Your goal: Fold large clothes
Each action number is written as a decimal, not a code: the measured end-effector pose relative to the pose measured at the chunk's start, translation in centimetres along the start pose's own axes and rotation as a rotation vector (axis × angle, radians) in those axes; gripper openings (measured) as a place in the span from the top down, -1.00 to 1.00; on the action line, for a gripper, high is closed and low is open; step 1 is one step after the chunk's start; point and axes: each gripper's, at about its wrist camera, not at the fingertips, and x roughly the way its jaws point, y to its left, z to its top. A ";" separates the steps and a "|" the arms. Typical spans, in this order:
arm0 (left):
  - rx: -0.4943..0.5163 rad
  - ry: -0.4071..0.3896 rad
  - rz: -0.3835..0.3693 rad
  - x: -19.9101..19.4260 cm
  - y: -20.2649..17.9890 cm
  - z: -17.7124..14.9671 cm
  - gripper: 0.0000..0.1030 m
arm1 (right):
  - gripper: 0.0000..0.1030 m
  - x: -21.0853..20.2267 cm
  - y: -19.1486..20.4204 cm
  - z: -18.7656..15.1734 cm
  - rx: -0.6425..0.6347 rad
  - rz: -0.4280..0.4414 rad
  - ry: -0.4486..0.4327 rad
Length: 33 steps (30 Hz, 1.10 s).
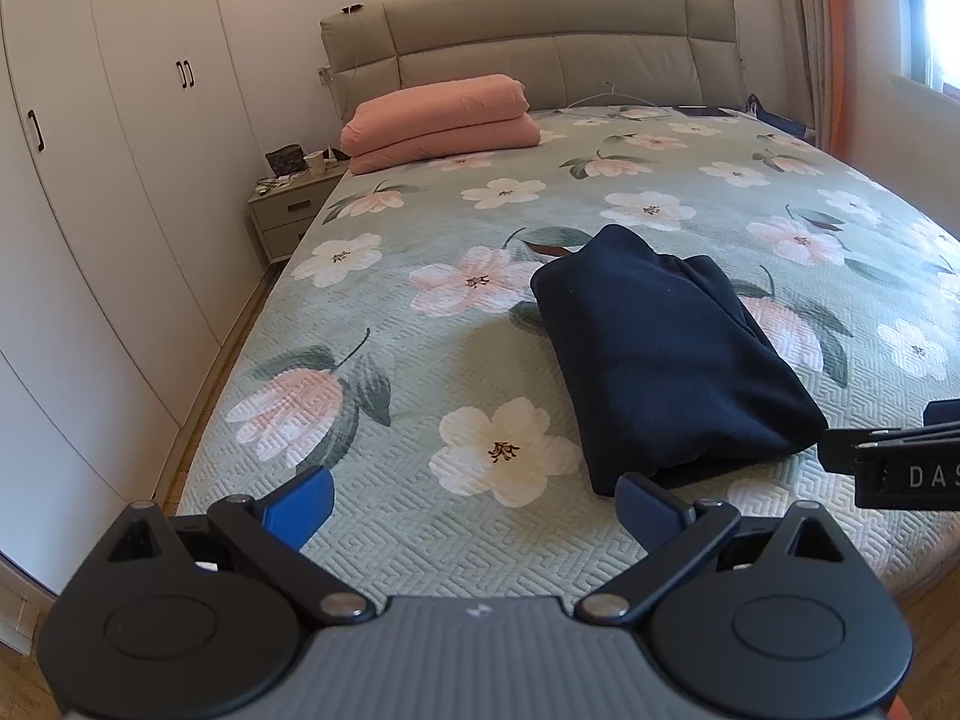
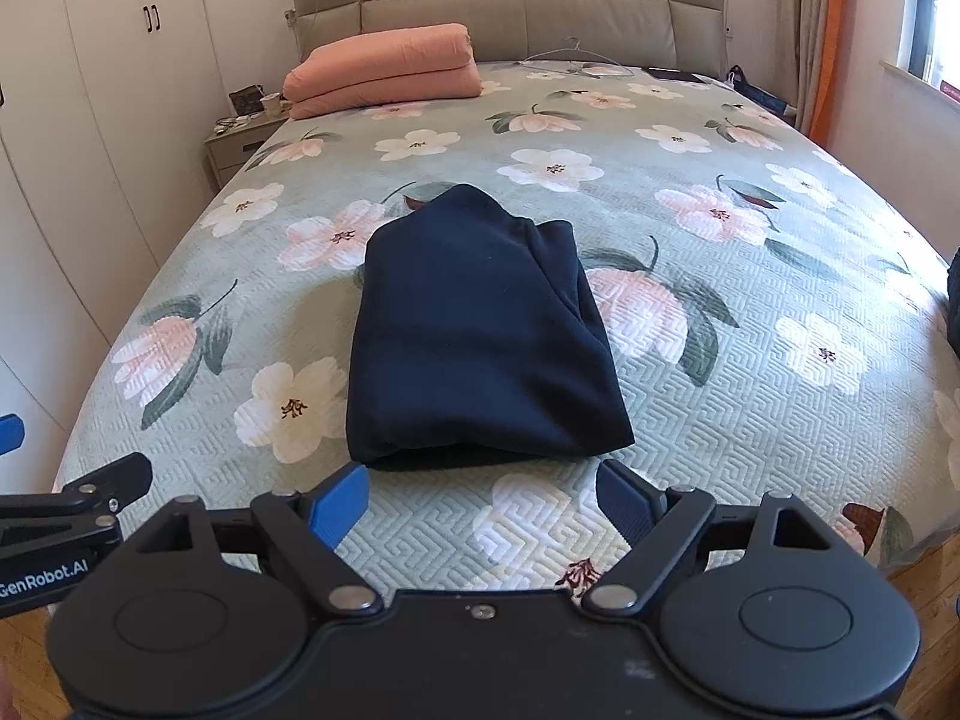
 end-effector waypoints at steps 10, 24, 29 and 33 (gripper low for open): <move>0.012 -0.014 -0.010 -0.4 -0.2 -0.1 -0.97 | -0.91 -0.3 -0.3 0.1 0.011 0.009 0.003; 0.001 -0.010 0.002 -0.9 0.0 -0.2 -0.97 | -0.91 -0.4 0.0 -0.3 0.021 0.016 0.011; 0.001 -0.011 0.003 -0.9 0.0 -0.2 -0.97 | -0.91 -0.4 0.5 -0.6 0.015 0.021 0.013; 0.003 -0.011 0.002 -0.9 0.2 -0.2 -0.97 | -0.91 -0.5 0.6 -0.7 0.017 0.020 0.014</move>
